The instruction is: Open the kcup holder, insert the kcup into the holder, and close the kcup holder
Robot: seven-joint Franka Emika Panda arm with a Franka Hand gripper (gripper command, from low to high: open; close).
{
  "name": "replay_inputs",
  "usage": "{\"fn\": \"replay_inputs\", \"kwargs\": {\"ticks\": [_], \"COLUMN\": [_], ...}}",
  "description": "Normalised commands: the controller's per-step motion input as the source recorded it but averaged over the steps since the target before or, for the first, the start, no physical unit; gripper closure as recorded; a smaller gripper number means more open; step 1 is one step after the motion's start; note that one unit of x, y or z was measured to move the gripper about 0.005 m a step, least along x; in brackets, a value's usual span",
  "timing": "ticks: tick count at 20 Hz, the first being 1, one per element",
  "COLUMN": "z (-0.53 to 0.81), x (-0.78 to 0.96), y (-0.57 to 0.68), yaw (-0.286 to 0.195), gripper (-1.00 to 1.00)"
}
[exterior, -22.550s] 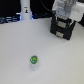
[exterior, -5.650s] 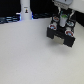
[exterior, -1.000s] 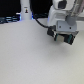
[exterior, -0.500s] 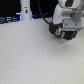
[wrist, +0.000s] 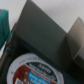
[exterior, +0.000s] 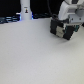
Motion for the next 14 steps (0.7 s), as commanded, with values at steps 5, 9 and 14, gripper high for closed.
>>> {"fn": "replay_inputs", "kwargs": {"ticks": [5,9,14], "z": [0.00,0.00,0.00], "x": [-0.57,-0.55,-0.55], "y": [0.59,0.61,0.61], "yaw": [0.048,0.041,0.037], "gripper": [-1.00,-1.00,-1.00]}}
